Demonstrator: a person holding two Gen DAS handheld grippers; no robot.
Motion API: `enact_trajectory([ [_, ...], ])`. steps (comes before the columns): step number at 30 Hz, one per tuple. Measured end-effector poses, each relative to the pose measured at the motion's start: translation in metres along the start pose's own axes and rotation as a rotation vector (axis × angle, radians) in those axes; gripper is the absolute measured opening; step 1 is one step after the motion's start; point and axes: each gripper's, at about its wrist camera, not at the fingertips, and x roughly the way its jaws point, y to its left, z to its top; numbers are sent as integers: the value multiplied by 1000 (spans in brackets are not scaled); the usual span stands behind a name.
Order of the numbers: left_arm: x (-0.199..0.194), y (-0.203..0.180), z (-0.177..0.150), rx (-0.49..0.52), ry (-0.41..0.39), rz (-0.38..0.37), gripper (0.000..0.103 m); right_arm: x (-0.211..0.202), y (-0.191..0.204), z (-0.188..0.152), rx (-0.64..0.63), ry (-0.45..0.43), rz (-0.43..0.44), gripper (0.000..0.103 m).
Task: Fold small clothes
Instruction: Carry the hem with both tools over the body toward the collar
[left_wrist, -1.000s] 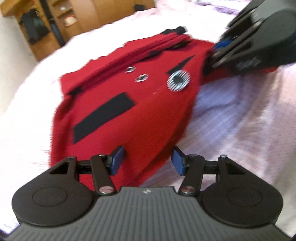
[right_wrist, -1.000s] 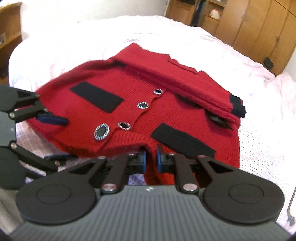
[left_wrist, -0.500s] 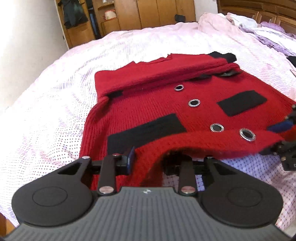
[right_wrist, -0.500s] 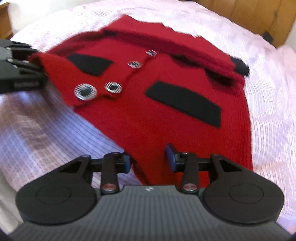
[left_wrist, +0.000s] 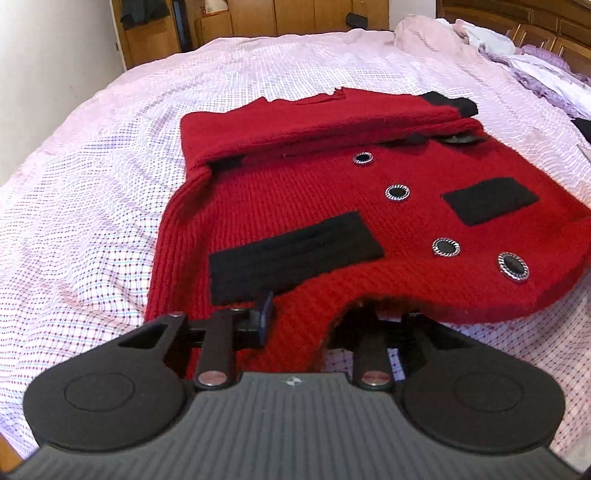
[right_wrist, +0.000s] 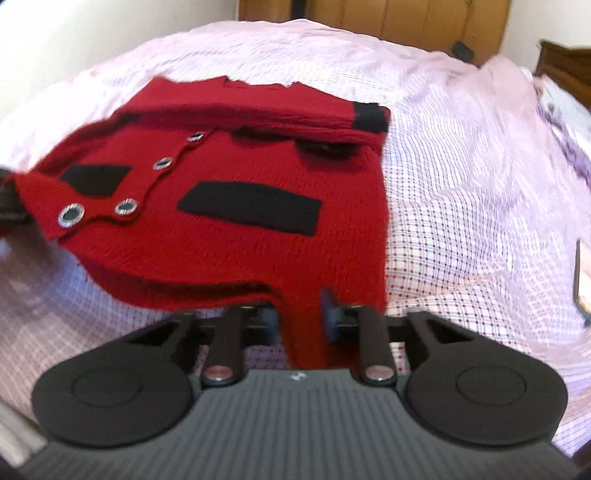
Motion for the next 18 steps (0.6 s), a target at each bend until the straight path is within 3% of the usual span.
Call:
enact_trajectory([
  [2,-4,2,4,-5,-8,-14,20,-2,-3,1,38,-9,32,11],
  [7,-18,10,24,-50,-62,-36,17,-11,-10,17,63,-78,54,10],
  [12,-30,11,53,-40,-161,-29,16,-19,-17,42,88,-186,48,9],
  [18,-23,13,91,-33,-207,-33,14,-11,-27,76,117,-271,33,9],
])
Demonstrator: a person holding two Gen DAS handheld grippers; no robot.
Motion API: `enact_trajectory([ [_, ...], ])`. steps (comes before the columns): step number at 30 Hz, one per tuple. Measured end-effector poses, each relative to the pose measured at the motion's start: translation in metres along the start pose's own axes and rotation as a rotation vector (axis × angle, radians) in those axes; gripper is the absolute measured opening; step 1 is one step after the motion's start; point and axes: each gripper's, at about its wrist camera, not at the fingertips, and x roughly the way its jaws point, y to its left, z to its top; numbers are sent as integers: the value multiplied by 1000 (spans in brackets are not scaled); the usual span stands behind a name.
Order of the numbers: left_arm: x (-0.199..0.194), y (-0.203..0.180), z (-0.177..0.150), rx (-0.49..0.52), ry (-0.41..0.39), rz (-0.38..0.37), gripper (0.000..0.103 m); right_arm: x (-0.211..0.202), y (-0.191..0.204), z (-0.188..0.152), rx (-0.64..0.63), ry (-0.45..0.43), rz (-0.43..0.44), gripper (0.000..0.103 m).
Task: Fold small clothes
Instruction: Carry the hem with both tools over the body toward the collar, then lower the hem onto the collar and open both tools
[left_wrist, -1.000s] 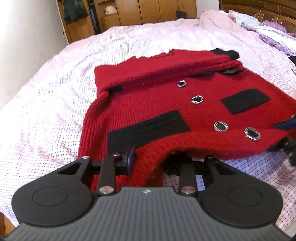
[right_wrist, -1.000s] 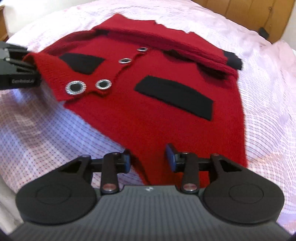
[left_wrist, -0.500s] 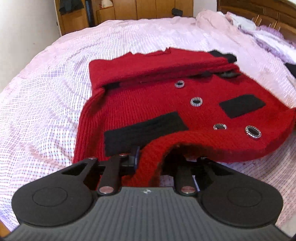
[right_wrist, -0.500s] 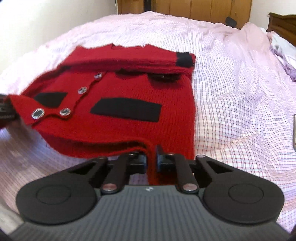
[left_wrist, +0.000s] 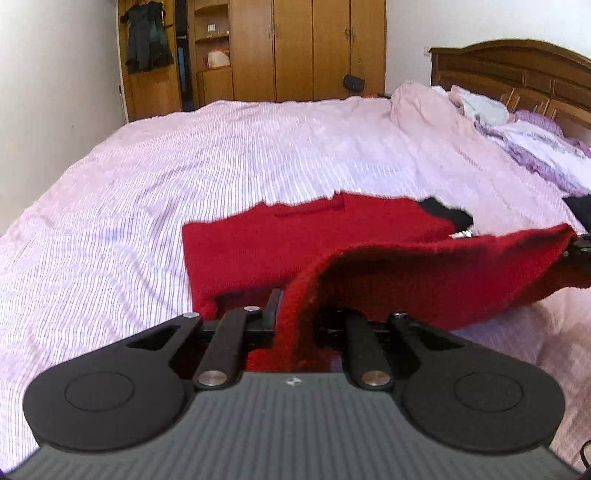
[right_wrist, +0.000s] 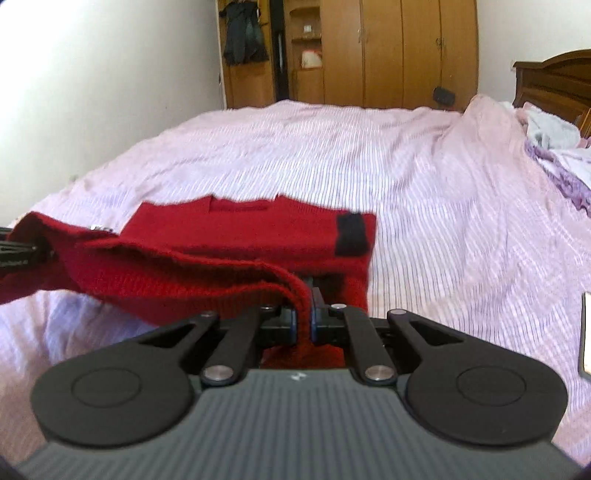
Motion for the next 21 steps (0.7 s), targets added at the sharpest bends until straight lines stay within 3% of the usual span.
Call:
enact_trajectory([
  [15,85,20,83,68,-27,55,14,64,-3,62,25,-98,-79,9],
  [21,135,33,94,60,14,50,14,112,-9,73,46,-69,-108,9],
])
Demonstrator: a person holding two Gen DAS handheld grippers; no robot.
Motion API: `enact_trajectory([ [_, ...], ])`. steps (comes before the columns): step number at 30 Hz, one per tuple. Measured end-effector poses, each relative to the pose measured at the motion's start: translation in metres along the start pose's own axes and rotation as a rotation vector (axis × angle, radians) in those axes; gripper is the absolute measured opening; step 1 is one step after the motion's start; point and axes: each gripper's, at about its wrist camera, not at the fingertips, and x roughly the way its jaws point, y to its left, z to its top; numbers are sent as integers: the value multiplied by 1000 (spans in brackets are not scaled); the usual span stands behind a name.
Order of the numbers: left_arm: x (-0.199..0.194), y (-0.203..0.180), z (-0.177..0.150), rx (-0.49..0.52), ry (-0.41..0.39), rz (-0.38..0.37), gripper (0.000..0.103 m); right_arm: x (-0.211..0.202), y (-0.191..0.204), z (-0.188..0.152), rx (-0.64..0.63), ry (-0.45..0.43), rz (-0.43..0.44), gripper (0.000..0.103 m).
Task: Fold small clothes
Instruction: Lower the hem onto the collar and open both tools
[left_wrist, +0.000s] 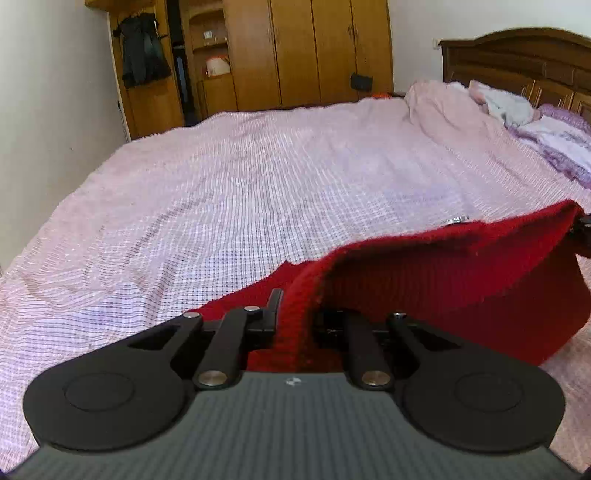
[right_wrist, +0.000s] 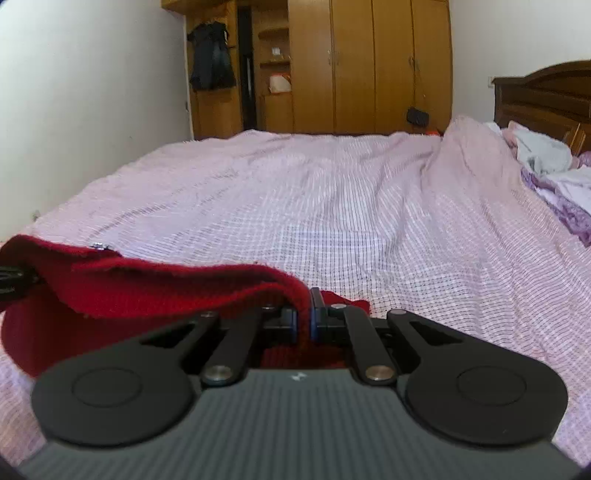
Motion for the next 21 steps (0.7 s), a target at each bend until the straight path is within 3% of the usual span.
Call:
enact_trajectory([
  [7,78,8,-19,9,110,-19,15,54,7,-19,-8,83,-37,9],
  [12,102,13,-29,1,132,-34,18,82,10,-36,-24,130,-61,9],
  [16,97,18,-27,-9,142,-45,30,88,16,-41,-68,122,-76,11],
  [21,62,22,-16,-20,130,-46,59,81,10,-35,-16,123,-53,16],
])
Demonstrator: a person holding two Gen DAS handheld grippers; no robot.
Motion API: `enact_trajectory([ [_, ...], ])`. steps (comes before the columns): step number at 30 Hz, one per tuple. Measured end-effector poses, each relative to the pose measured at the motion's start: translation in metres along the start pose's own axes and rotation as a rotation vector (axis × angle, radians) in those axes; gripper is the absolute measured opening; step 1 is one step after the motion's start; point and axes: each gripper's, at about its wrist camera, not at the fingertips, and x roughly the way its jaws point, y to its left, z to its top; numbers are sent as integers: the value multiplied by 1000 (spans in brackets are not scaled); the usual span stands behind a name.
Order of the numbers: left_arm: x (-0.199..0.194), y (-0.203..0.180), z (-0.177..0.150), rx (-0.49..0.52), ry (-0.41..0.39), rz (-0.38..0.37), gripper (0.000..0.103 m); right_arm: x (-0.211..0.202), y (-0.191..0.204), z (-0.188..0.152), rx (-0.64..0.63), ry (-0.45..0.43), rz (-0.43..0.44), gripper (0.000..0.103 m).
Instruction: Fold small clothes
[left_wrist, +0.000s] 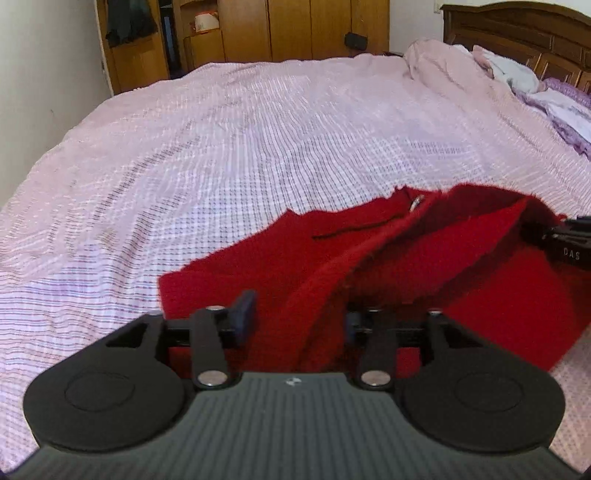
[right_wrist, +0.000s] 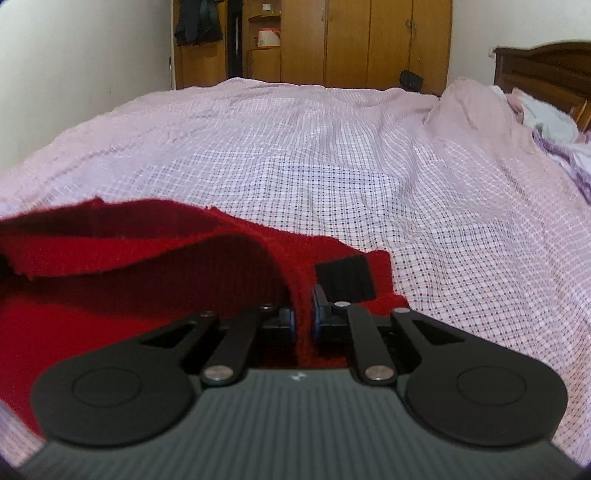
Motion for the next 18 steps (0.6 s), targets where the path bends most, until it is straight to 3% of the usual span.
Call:
enact_trajectory([
  [2,-12,1,1,3,-14,9,65,-7,-6,0,33,-9,41,32],
  [4,-23,2,1,11,-18,14,65,-13,-10,0,54,-17,72,37],
  [13,-47,14,-13,6,-12,43,66,-45,-28,2,54,-74,88,47],
  [16,-49,21,-19,-6,0,60,66,-51,-33,0,36,-90,67,59],
  [18,-51,27,-23,-12,2,71,66,-55,-36,-3,27,-94,63,59],
])
